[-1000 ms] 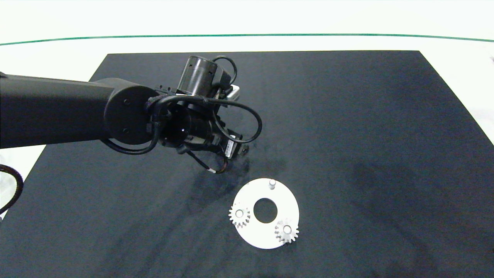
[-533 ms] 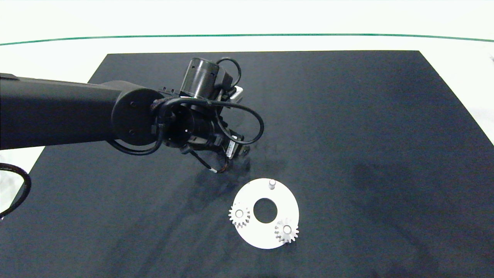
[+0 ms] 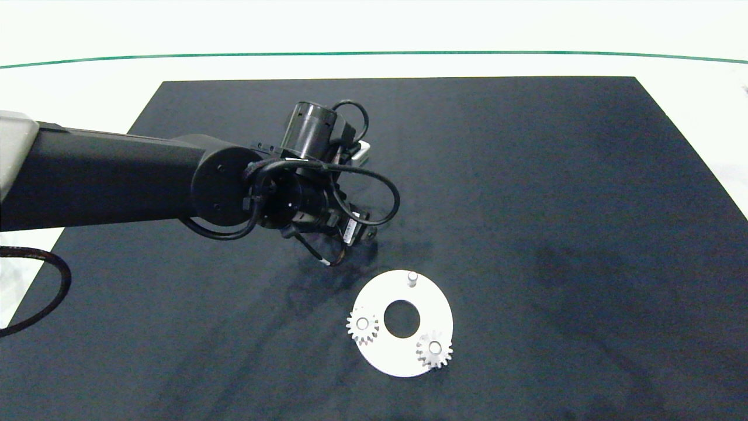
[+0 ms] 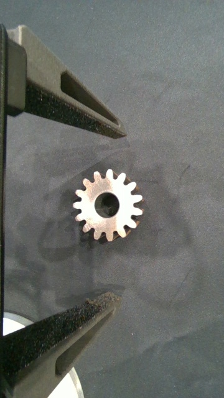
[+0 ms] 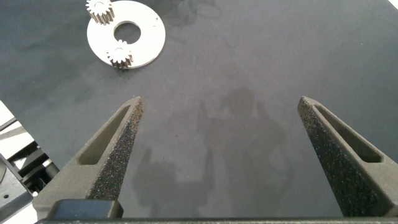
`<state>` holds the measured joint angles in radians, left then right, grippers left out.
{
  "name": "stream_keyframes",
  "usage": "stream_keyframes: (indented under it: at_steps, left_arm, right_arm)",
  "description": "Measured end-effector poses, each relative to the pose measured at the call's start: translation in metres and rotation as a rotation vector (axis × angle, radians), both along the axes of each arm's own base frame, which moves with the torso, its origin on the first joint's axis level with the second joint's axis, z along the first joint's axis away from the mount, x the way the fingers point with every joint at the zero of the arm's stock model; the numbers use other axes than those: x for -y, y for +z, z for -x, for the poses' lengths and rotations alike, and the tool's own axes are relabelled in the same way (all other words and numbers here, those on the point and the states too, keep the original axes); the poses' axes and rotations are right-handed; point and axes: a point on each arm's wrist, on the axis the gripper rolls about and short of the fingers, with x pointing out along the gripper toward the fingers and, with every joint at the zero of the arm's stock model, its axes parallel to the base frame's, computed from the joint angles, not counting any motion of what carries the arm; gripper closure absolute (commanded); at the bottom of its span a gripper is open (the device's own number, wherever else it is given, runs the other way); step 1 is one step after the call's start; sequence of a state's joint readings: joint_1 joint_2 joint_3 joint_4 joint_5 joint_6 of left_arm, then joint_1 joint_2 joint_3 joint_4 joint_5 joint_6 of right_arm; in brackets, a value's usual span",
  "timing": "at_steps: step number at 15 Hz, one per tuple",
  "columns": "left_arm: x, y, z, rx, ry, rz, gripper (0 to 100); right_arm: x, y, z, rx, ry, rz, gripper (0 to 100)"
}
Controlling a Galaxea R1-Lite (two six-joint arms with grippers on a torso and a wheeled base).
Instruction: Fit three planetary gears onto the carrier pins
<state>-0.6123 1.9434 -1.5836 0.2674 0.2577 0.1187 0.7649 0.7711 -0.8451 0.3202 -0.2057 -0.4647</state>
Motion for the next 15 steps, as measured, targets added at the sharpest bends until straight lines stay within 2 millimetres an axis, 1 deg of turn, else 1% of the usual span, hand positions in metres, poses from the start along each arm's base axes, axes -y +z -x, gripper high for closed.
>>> stream_keyframes:
  at_steps: [14, 15]
  left_arm:
    - [-0.0021, -0.0038, -0.0011, -0.008, 0.014, -0.012, 32]
    - [-0.0021, -0.0037, -0.0012, -0.007, 0.014, -0.011, 35]
  right_arm:
    - [-0.0004, -0.0005, -0.0003, -0.001, 0.001, 0.004, 0]
    - [-0.0005, -0.0005, -0.0005, -0.001, 0.002, 0.005, 0]
